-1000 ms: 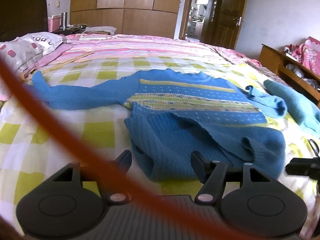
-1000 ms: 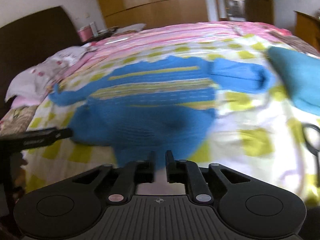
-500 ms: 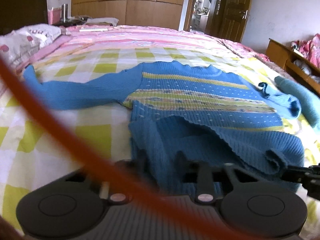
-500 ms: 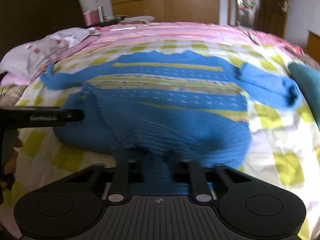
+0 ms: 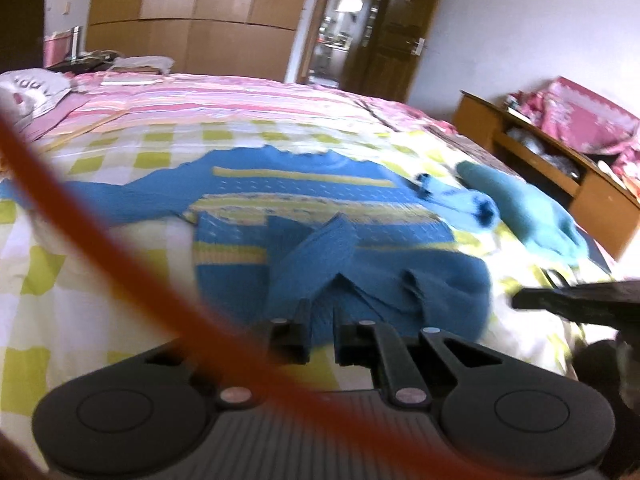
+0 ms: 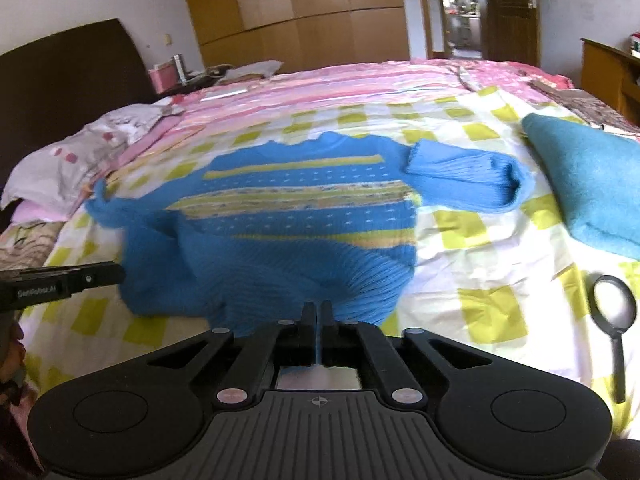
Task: Fold small clothes
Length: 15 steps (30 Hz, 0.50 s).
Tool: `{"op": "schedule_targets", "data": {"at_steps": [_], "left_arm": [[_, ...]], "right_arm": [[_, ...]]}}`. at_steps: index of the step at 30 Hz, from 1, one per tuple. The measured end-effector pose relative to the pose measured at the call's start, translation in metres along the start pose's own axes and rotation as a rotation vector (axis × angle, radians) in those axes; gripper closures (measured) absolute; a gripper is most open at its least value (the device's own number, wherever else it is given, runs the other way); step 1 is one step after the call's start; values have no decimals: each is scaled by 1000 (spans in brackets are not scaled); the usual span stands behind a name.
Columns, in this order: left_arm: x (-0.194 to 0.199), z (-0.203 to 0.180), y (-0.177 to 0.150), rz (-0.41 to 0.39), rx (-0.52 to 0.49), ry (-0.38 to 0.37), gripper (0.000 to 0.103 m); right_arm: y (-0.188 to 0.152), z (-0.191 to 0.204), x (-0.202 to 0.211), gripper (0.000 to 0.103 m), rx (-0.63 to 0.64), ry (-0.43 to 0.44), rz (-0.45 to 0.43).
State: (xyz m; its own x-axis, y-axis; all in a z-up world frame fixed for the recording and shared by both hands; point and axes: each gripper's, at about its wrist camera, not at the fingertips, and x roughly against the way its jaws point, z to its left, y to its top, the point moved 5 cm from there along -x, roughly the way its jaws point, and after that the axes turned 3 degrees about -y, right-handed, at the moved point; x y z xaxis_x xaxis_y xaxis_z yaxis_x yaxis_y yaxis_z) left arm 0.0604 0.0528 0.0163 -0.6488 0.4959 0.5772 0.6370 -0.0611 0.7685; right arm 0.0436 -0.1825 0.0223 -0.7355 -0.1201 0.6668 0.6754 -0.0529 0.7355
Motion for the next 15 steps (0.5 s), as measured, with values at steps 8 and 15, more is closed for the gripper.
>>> {"op": "schedule_targets", "data": {"at_steps": [8,15], "left_arm": [[26,7,-31,37,16,60,86],[17,11,-31,29,46,49,85]], "right_arm": [[-10,46,-35,58,167,29,-2],[-11,60,-68,55,203,-52,-25]]}}
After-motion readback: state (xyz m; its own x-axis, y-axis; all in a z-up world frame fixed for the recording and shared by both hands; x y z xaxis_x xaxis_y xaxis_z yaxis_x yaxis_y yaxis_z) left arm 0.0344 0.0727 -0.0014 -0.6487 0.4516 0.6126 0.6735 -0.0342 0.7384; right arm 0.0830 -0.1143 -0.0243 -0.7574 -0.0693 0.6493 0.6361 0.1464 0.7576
